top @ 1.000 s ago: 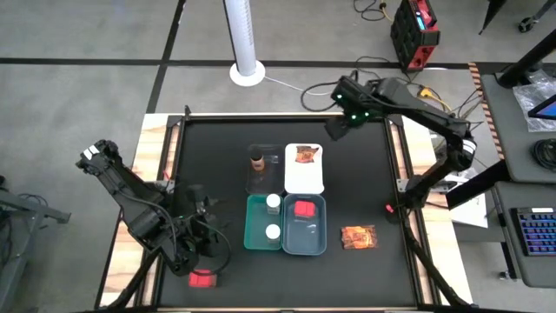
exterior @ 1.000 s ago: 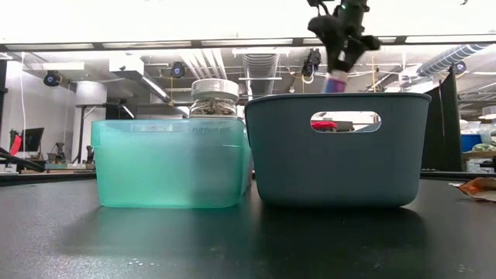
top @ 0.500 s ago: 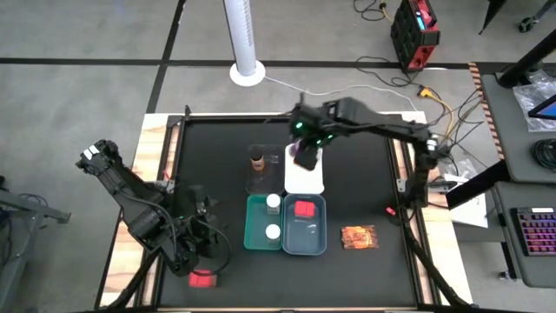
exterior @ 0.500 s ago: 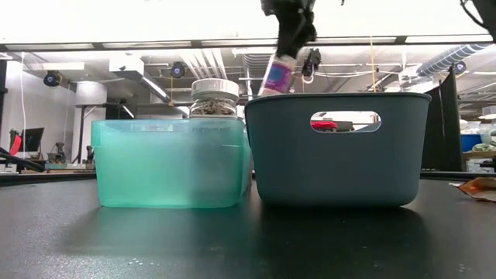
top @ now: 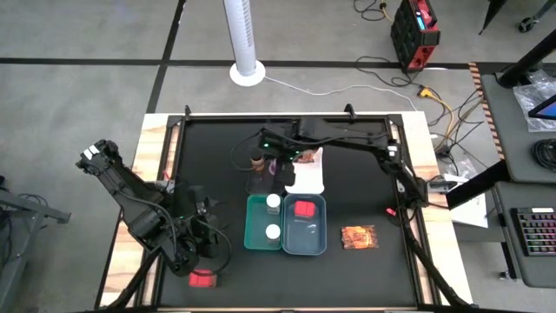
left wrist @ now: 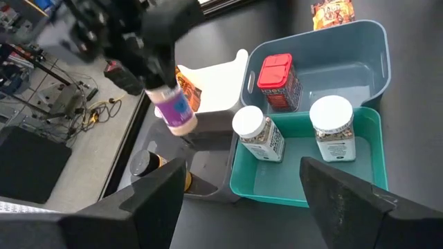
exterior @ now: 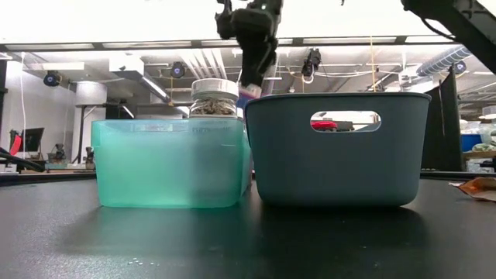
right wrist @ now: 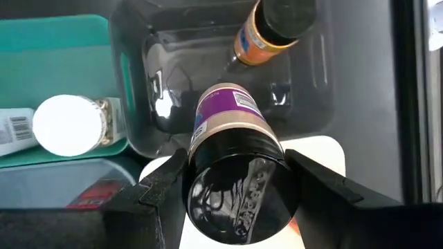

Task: Sort spices by type
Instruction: Put the black seasoning bottle into the black bin

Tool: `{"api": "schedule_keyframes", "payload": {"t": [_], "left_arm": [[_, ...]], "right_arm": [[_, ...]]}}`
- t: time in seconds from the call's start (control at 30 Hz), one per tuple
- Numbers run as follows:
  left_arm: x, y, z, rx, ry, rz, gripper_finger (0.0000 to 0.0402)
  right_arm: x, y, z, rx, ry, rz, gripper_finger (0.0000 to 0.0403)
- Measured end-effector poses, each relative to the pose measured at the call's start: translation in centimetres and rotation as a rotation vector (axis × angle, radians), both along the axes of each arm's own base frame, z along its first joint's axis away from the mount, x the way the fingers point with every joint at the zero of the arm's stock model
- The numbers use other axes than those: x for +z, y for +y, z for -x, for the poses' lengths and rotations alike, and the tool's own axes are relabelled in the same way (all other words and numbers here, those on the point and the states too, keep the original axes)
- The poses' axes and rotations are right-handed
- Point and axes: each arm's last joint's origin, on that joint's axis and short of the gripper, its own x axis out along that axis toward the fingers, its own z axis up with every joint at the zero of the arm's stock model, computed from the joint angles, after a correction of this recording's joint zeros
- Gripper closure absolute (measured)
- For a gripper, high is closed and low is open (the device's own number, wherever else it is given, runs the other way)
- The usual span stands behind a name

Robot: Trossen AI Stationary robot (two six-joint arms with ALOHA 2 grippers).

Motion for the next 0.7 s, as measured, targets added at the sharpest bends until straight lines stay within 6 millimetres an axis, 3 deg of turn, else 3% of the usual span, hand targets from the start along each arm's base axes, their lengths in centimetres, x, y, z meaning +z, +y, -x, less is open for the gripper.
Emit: {"api": "schedule_keyframes", "payload": {"t": [0.7], "left_arm": [[0.0,0.0,0.0,0.000,0.001,-0.001,0.0135]], "right_arm": [[-5.0,-0.2,-2.6,0.079,0.096,-0.042,0.0205]]}}
